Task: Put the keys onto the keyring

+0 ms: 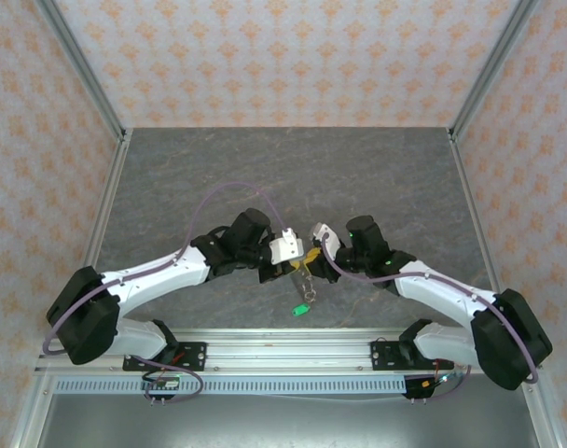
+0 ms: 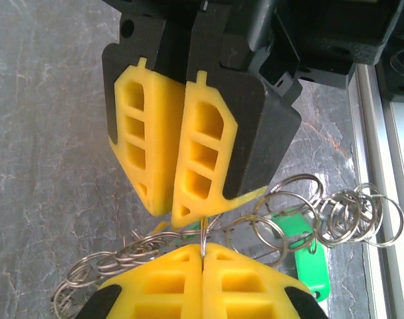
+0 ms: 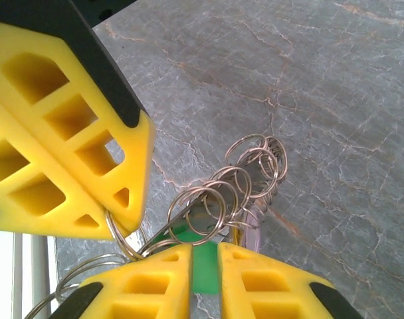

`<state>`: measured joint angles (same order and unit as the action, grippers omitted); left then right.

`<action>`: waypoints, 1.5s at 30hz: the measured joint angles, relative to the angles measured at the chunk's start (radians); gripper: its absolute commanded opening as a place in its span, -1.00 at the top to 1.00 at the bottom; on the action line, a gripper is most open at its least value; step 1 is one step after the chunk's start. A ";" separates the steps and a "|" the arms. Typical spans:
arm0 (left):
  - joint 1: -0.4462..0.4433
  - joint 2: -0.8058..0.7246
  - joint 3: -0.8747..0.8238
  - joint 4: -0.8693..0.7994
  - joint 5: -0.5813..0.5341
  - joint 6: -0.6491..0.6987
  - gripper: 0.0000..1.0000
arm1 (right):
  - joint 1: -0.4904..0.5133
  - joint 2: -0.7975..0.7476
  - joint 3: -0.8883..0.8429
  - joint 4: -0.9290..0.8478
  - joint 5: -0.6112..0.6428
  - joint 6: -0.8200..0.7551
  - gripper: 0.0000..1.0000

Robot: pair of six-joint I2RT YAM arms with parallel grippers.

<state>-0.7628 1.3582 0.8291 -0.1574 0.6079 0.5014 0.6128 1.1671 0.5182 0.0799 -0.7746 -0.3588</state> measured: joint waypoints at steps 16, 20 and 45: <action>-0.097 0.175 0.154 -0.095 -0.110 0.032 1.00 | 0.015 -0.288 -0.163 0.085 0.533 0.188 0.40; -0.122 0.256 0.192 -0.140 -0.146 0.030 1.00 | 0.010 -0.304 -0.163 0.086 0.731 0.316 0.41; -0.153 0.116 0.008 0.119 -0.192 -0.190 0.62 | -0.040 -0.140 -0.125 -0.025 0.692 0.752 0.26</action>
<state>-0.9157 1.4746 0.8375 -0.0387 0.4164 0.3115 0.5724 1.0267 0.3935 0.0547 -0.0826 0.3931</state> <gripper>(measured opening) 0.184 0.372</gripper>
